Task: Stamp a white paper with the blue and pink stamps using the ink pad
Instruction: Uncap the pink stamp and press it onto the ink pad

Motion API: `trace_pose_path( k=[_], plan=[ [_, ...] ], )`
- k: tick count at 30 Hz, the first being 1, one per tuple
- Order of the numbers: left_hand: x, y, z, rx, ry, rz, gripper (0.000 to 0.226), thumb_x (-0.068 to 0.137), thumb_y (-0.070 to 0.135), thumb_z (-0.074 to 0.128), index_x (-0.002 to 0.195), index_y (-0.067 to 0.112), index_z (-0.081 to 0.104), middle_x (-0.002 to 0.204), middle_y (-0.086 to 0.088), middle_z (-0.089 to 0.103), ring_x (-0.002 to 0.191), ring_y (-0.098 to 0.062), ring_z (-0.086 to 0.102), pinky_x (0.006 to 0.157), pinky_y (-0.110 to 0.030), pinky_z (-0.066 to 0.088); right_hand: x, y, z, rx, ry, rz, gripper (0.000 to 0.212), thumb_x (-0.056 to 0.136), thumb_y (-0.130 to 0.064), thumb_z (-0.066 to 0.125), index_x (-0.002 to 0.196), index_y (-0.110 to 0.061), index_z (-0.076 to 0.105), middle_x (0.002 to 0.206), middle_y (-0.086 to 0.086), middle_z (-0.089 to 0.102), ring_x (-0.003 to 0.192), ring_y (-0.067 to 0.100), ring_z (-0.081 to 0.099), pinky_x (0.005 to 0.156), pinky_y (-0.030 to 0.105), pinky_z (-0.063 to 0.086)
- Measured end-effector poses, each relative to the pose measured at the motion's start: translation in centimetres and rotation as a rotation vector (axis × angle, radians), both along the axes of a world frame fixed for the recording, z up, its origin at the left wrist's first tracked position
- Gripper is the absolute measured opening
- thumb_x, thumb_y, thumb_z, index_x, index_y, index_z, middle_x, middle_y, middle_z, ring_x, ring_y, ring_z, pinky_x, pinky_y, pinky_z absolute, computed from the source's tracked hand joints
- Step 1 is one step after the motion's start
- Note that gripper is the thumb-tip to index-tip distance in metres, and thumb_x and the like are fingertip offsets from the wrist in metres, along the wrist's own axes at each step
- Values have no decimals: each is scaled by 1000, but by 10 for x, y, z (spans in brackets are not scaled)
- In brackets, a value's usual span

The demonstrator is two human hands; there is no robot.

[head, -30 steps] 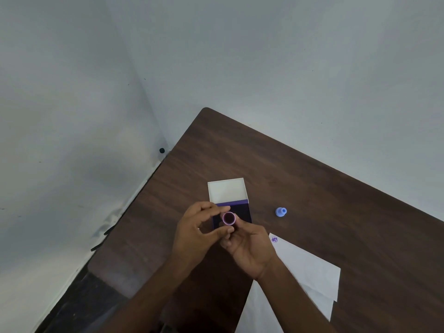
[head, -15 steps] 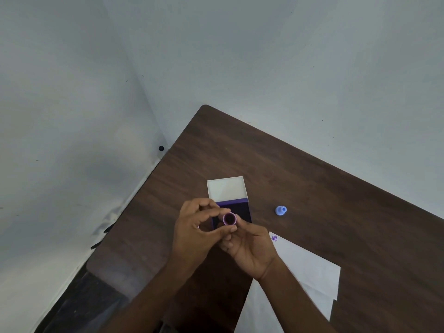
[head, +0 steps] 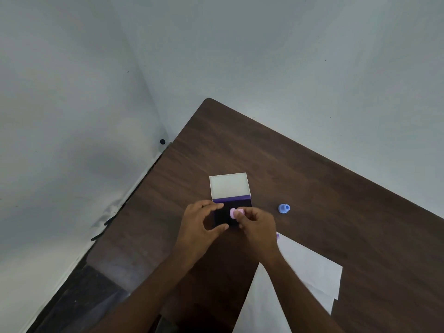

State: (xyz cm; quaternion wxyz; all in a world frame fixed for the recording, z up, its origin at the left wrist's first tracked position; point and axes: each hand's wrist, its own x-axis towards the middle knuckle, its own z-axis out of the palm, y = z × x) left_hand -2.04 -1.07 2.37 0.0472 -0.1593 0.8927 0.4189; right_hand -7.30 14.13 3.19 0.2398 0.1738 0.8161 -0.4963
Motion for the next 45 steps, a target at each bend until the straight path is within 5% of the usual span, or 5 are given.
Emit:
trace_pose_path(
  k=[4, 13, 29, 45],
  plan=[
    [-8, -7, -22, -192, -71, -106, 70, 72, 54, 72, 134, 29, 50, 136, 6, 53, 123, -14, 44, 101, -28, 34, -7, -11, -15, 285, 49, 259, 36, 90, -45, 56, 105, -14, 68, 101, 3, 70, 88, 14, 60, 81, 25, 44],
    [-15, -1, -34, -361, -151, -190, 85, 68, 57, 73, 141, 32, 36, 147, 5, 35, 133, -19, 29, 106, -38, 26, -8, -22, -31, 399, 31, 555, 40, 97, -31, 46, 130, -9, 49, 133, 11, 54, 118, 23, 52, 103, 29, 39],
    [-15, -1, -34, -426, -147, -175, 83, 66, 56, 74, 138, 33, 39, 145, 7, 39, 129, -20, 33, 101, -40, 29, -22, -33, -36, 292, -320, 345, 55, 94, -32, 54, 140, -11, 34, 145, 11, 40, 129, 28, 43, 110, 35, 33],
    [-15, -1, -33, -432, -160, -183, 83, 69, 57, 71, 140, 34, 35, 147, 7, 36, 130, -19, 31, 104, -39, 27, -16, -29, -34, 269, -233, 359, 52, 95, -34, 51, 139, -10, 37, 144, 12, 42, 128, 28, 44, 109, 34, 34]
  ],
)
